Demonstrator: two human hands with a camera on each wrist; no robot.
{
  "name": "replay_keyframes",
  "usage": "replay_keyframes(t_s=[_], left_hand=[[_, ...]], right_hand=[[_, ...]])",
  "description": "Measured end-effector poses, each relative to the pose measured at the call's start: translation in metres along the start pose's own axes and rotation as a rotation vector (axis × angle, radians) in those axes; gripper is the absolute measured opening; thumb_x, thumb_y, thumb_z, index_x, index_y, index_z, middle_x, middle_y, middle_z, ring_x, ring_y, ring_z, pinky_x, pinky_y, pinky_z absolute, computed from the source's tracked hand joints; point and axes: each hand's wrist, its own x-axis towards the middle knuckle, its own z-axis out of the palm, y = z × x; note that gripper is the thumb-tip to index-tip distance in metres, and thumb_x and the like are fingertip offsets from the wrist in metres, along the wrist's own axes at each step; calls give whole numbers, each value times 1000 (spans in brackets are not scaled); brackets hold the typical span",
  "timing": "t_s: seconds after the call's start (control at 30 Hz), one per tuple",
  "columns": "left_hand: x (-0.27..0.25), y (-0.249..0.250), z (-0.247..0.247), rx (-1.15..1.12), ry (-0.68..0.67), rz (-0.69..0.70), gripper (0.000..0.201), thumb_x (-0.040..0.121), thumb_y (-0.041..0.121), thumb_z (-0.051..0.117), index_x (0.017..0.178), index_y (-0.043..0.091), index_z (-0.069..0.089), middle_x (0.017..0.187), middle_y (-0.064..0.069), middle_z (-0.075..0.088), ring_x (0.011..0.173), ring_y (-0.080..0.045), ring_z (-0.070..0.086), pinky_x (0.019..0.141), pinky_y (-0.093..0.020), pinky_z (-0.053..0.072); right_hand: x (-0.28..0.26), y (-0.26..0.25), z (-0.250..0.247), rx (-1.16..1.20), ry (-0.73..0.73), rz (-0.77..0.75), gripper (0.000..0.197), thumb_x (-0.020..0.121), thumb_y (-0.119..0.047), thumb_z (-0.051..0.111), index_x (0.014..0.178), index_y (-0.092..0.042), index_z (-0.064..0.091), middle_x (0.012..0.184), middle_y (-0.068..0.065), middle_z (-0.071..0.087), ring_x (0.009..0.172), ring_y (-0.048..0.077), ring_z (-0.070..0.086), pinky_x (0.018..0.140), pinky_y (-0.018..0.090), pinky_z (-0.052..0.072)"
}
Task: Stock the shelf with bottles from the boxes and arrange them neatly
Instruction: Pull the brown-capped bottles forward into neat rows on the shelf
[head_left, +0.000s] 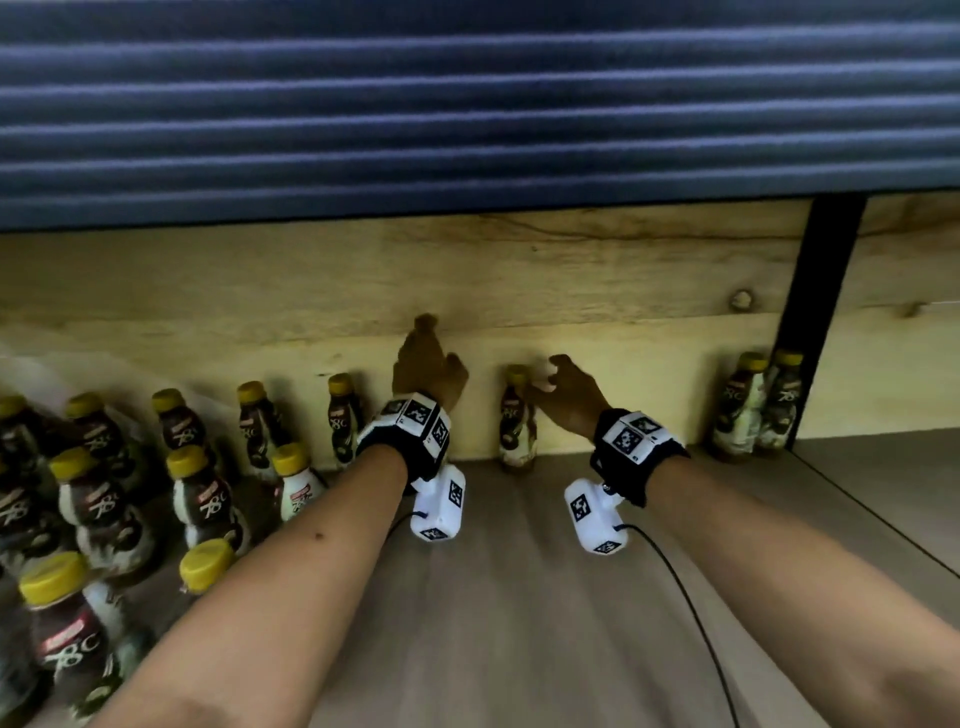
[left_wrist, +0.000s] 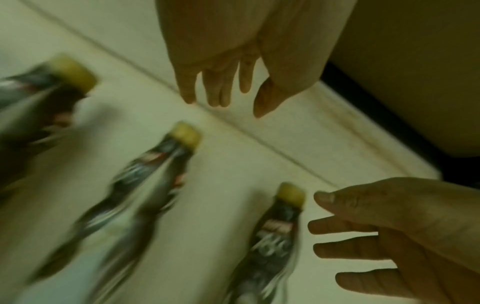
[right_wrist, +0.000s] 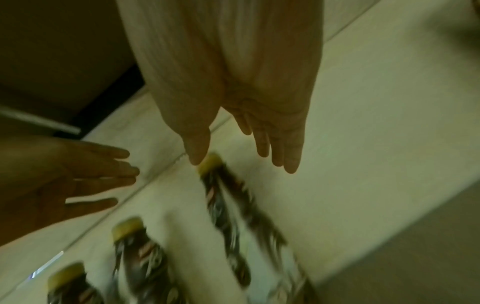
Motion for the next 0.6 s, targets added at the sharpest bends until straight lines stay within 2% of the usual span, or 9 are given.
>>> replay_keyframes(t_s=[0.07, 0.13, 0.17, 0.2, 0.27, 0.33, 0.4, 0.5, 0.6], left_hand=[[4, 30, 3, -65, 50, 206, 41, 90, 10, 54, 131, 14, 48, 124, -8, 61, 113, -26, 59, 87, -20, 43], [5, 62, 15, -147, 28, 328, 28, 88, 6, 53, 115, 11, 61, 107, 0, 67, 96, -17, 65, 72, -3, 38], [3, 76, 24, -177, 4, 353, 25, 88, 5, 53, 110, 11, 63, 98, 3, 67, 85, -13, 64, 64, 1, 36], [1, 89, 36, -208, -37, 355, 23, 88, 6, 54, 108, 11, 64, 92, 4, 67, 77, -11, 63, 59, 0, 37], [-7, 110, 64, -244, -150, 361, 21, 88, 9, 58, 108, 13, 64, 86, 1, 69, 70, -12, 62, 58, -9, 41], [-13, 123, 99, -235, -276, 368, 20, 87, 10, 61, 106, 14, 65, 84, -2, 70, 69, -14, 61, 62, -15, 42], [-19, 132, 135, -211, -406, 342, 20, 84, 12, 63, 103, 16, 66, 83, -1, 69, 76, -17, 65, 66, -17, 42], [-23, 141, 193, -184, -615, 218, 24, 83, 17, 67, 107, 18, 65, 93, -4, 71, 90, -23, 67, 71, -22, 49], [-30, 153, 236, -181, -797, 71, 34, 83, 22, 70, 116, 17, 61, 112, -8, 64, 101, -31, 64, 81, -42, 58]], right_hand=[[-4, 5, -30, 36, 104, 18, 76, 89, -41, 67, 149, -12, 29, 140, 13, 51, 123, 31, 54, 92, 34, 48], [-9, 17, -66, 76, 234, 30, 67, 89, -34, 69, 144, -14, 37, 133, 11, 56, 113, 30, 59, 92, 37, 48], [-9, 26, -84, 106, 307, 39, 61, 88, -30, 70, 139, -14, 42, 130, 12, 59, 105, 29, 61, 91, 40, 50], [-12, 36, -103, 134, 383, 45, 56, 87, -26, 71, 135, -14, 45, 127, 14, 60, 100, 29, 61, 91, 43, 51], [-21, 60, -142, 140, 526, 75, 47, 88, -17, 68, 130, -11, 48, 127, 16, 59, 101, 31, 62, 90, 46, 52], [-32, 88, -178, 33, 631, 154, 40, 89, -13, 62, 127, -8, 50, 124, 15, 59, 106, 34, 61, 82, 37, 49], [-42, 124, -206, -6, 672, 248, 35, 89, -18, 63, 119, -8, 48, 118, 17, 60, 105, 34, 60, 79, 38, 47], [-46, 172, -226, 77, 537, 381, 54, 87, -20, 70, 128, -5, 39, 119, 19, 53, 94, 31, 56, 83, 47, 47], [-38, 198, -226, 140, 356, 454, 68, 85, -9, 72, 137, -8, 29, 120, 14, 47, 103, 33, 52, 86, 49, 45]])
